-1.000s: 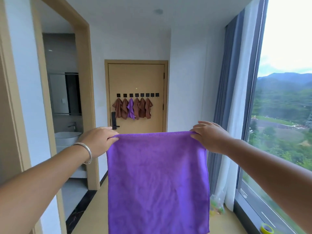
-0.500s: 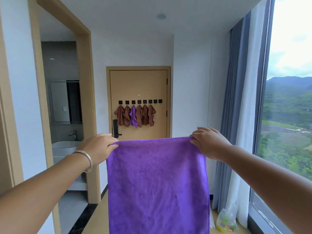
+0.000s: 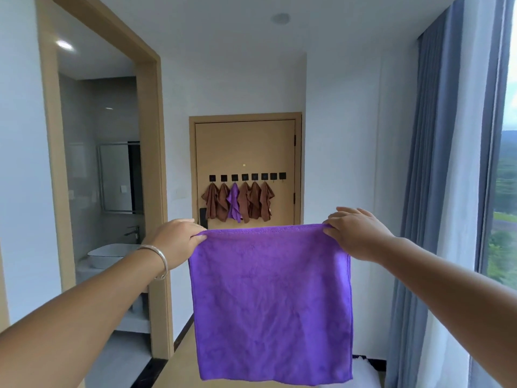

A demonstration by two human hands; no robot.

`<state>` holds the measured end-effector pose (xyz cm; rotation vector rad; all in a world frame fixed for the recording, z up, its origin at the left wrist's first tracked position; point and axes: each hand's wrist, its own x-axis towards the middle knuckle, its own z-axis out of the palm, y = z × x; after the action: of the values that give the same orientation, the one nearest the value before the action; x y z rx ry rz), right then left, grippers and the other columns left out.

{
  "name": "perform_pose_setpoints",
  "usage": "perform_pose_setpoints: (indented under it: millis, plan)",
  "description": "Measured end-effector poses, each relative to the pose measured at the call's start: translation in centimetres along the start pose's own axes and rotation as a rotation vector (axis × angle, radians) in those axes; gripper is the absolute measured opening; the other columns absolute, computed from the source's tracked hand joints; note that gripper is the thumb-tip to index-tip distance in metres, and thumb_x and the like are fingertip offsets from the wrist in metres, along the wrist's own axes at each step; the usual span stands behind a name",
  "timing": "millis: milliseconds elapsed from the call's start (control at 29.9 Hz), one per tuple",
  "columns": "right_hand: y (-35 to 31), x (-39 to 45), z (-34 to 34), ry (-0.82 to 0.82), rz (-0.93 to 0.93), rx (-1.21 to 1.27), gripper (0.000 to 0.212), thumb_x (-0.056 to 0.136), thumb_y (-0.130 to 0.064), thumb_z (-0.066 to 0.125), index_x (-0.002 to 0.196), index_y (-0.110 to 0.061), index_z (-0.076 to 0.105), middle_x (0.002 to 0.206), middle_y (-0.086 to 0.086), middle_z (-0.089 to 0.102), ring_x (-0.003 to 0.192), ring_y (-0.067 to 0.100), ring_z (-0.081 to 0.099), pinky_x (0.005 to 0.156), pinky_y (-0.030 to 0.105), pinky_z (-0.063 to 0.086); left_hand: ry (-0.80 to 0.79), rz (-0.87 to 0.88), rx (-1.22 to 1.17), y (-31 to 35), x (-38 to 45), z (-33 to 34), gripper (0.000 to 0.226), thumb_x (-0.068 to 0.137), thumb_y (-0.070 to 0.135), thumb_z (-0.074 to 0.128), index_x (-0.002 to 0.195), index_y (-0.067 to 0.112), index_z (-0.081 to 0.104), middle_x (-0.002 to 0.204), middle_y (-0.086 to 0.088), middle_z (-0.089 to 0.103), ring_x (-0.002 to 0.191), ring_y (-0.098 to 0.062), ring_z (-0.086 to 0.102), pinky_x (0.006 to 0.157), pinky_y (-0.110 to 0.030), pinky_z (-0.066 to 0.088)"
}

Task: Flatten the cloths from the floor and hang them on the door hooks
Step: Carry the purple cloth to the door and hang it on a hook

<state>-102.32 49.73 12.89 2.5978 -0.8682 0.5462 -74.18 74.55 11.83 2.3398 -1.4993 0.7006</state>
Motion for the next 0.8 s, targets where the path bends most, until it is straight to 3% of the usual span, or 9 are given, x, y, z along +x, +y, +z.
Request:
perform_pose_setpoints:
  millis: [301, 502, 636, 803]
  plan:
    - [2.5, 8.8, 6.0, -0.027, 0.001, -0.019, 0.042, 0.103, -0.044, 0.025, 0.135, -0.033, 0.050, 0.144, -0.014, 0.044, 0.145, 0.014, 0.019, 0.116, 0.047, 0.013, -0.017, -0.027, 0.049, -1.8, 8.5, 5.8, 0.037, 0.103, 0.034, 0.031, 0.112, 0.030, 0.066, 0.116, 0.006, 0.062, 0.116, -0.014, 0.052, 0.083, -0.028, 0.042]
    - [2.8, 16.8, 11.0, -0.032, 0.007, -0.023, 0.043, 0.103, -0.046, 0.024, 0.133, -0.033, 0.051, 0.143, -0.013, 0.045, 0.144, 0.014, 0.020, 0.117, 0.047, 0.012, -0.006, -0.011, 0.052, -7.1, 16.5, 12.4, 0.035, 0.101, 0.042, 0.029, 0.101, 0.038, 0.064, 0.109, 0.012, 0.062, 0.114, -0.011, 0.054, 0.077, -0.027, 0.046]
    - [2.6, 22.4, 13.6, -0.037, 0.032, -0.033, 0.045, 0.102, -0.048, 0.022, 0.131, -0.032, 0.053, 0.142, -0.013, 0.047, 0.144, 0.015, 0.022, 0.117, 0.047, 0.013, 0.028, -0.006, -0.012, -11.1, 22.3, 17.0, 0.032, 0.101, 0.040, 0.033, 0.098, 0.037, 0.065, 0.108, 0.014, 0.061, 0.123, -0.012, 0.049, 0.085, -0.035, 0.049]
    - [1.8, 30.4, 17.1, -0.039, 0.052, -0.026, 0.045, 0.102, -0.047, 0.022, 0.127, -0.032, 0.056, 0.138, -0.013, 0.050, 0.143, 0.014, 0.024, 0.116, 0.046, 0.013, 0.064, 0.021, -0.048, -15.9, 29.7, 21.2, 0.033, 0.099, 0.042, 0.032, 0.104, 0.040, 0.065, 0.096, 0.023, 0.056, 0.107, -0.005, 0.052, 0.076, -0.031, 0.050]
